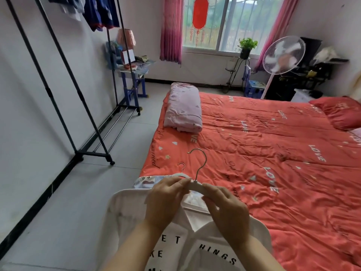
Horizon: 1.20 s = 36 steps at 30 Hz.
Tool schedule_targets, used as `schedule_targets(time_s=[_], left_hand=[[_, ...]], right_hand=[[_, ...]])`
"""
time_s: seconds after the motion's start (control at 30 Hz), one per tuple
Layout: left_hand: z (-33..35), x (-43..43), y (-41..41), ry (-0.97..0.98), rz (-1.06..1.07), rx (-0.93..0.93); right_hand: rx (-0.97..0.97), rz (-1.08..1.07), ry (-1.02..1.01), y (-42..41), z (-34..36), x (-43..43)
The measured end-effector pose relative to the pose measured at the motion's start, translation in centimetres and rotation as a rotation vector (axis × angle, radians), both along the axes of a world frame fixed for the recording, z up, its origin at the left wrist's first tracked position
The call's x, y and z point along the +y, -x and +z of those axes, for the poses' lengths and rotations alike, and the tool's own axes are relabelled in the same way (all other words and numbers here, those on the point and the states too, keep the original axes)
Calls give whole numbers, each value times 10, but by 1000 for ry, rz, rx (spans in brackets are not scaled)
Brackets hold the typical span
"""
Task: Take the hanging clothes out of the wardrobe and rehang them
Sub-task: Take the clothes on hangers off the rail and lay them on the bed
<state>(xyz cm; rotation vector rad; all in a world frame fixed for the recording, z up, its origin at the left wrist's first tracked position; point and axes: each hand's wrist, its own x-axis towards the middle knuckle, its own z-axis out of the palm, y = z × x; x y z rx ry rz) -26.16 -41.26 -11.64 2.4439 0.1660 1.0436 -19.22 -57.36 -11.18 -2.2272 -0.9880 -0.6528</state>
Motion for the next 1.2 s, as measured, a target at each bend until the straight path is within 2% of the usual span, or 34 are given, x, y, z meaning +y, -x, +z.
schedule_targets(time_s=[0.3, 0.43, 0.6, 0.77, 0.87, 1.03, 1.2], left_hand=[[-79, 52, -116, 130, 7, 245], [-121, 75, -164, 153, 43, 388], [-172, 92, -196, 200, 196, 643], [-213, 86, -177, 240, 233, 884], [-217, 78, -154, 246, 242, 937], [-191, 79, -113, 227, 296, 904], [-138, 88, -59, 167, 416, 821]], right_hand=[[164, 86, 101, -127, -83, 57], [347, 85, 190, -174, -132, 85], [663, 110, 378, -211, -206, 106], [626, 163, 466, -194, -245, 94], [619, 171, 493, -174, -253, 85], [598, 234, 474, -143, -228, 94], [479, 376, 517, -103, -172, 121]])
